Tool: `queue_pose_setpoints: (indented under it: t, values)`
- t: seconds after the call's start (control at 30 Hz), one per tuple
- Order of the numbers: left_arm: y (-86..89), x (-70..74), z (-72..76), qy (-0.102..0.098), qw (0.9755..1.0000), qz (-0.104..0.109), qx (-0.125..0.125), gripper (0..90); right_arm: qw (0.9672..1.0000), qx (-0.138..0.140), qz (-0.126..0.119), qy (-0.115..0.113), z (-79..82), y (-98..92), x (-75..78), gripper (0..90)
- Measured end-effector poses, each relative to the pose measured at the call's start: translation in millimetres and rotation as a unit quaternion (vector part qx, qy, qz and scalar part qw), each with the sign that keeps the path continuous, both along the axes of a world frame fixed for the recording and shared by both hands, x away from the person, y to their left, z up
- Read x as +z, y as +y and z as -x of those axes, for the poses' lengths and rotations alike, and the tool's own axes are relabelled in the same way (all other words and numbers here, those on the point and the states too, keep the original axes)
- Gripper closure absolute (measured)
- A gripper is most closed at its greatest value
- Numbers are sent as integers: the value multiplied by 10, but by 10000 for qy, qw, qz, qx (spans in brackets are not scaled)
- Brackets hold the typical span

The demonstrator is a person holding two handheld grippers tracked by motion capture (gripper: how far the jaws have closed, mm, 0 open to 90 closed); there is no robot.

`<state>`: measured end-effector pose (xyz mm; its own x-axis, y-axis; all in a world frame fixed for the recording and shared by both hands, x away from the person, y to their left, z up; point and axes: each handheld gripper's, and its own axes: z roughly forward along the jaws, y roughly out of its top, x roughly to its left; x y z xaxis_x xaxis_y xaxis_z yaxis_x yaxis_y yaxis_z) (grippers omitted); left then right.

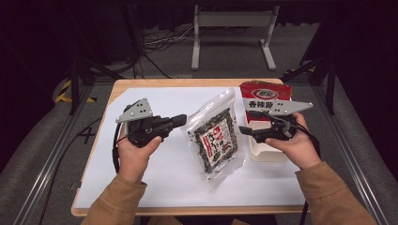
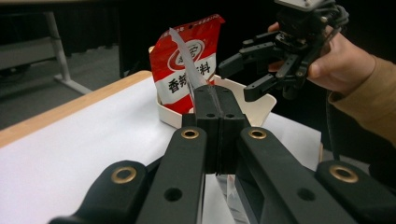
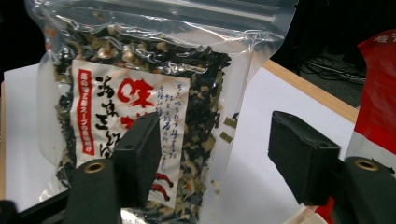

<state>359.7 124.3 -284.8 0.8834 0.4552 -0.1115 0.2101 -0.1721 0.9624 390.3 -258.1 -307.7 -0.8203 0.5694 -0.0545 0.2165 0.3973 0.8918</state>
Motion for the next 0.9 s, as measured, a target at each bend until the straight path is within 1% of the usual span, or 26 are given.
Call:
queue_pose_setpoints:
  t: [0.07,0.1,0.17,0.23,0.3,0.37,0.43,0.5,0.57,0.6,0.7,0.73,0.77,0.83,0.9]
  values:
    - [-22,15,29,-34,10000,16,-31,900,10000,-22,-84,9,-15,8,-4,307]
    - [-36,25,53,-18,10000,38,-89,900,9999,-17,-103,12,-21,11,-5,305]
    - [-48,41,81,-43,9999,46,-148,900,10000,-15,-74,12,-33,12,-9,305]
    - [-49,53,121,-17,9997,68,-252,900,10000,43,-9,81,-52,13,-21,307]
    - [-47,60,163,-95,9994,43,-320,900,9998,84,71,142,-65,14,-32,302]
    - [-50,62,233,-147,9991,95,-389,900,9996,163,91,208,-77,17,-40,294]
    - [-51,60,272,-211,9987,124,-436,900,9993,257,139,228,-79,28,-35,280]
    - [-61,68,293,-194,9983,173,-520,900,9990,344,178,225,-72,46,-19,269]
    - [-61,77,304,-231,9982,155,-531,900,9987,387,248,216,-67,60,-5,253]
    - [-52,90,336,-318,9980,107,-536,900,9985,410,303,202,-66,66,7,248]
    - [-44,99,354,-360,9977,108,-555,900,9981,514,251,223,-59,81,23,234]
    - [-40,105,359,-375,9975,119,-579,900,9981,514,251,223,-59,81,23,234]
    - [-43,114,376,-380,9974,154,-600,900,9978,582,221,243,-53,90,23,226]
    - [-50,119,384,-413,9971,142,-618,900,9976,604,220,239,-51,94,21,226]
    - [-66,125,397,-445,9969,135,-633,900,9971,698,207,236,-37,104,22,225]
